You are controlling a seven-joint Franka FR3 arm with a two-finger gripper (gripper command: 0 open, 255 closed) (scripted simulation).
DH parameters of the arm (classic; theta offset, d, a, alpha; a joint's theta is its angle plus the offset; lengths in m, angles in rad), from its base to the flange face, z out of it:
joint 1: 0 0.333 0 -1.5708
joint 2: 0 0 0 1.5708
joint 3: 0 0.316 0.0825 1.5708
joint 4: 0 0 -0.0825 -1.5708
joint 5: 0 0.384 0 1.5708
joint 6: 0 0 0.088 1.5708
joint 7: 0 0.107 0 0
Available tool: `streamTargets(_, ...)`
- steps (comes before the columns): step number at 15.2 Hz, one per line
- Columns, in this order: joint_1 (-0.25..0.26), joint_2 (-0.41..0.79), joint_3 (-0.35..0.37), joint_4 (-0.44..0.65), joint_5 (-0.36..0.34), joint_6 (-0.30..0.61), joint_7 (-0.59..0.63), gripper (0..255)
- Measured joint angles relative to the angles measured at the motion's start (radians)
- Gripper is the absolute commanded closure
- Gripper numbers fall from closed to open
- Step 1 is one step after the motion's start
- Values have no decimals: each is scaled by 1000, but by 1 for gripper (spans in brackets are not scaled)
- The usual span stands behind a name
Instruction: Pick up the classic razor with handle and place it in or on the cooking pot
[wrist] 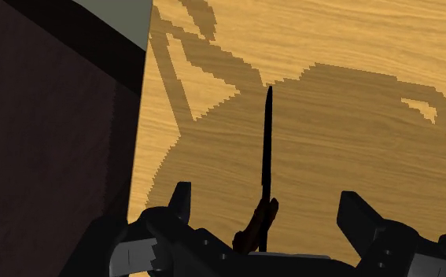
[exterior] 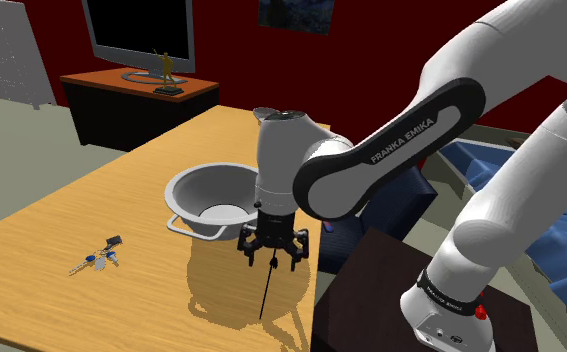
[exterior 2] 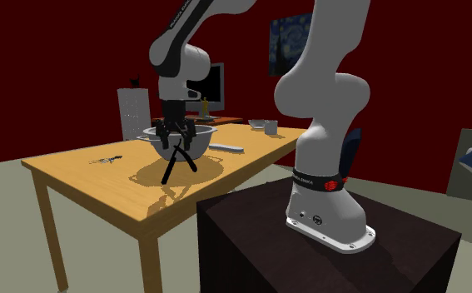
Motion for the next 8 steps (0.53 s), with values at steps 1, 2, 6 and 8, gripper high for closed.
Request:
streamTargets(1, 0, 1, 1, -2, 0, 3, 1, 0)
streamTargets(2, 0, 2, 1, -3, -1, 5, 1, 0)
streamTargets(6, 0, 2, 1, -4, -1, 6, 1, 255)
streamTargets(8, 0, 2, 1, -4, -1, 6, 1, 255)
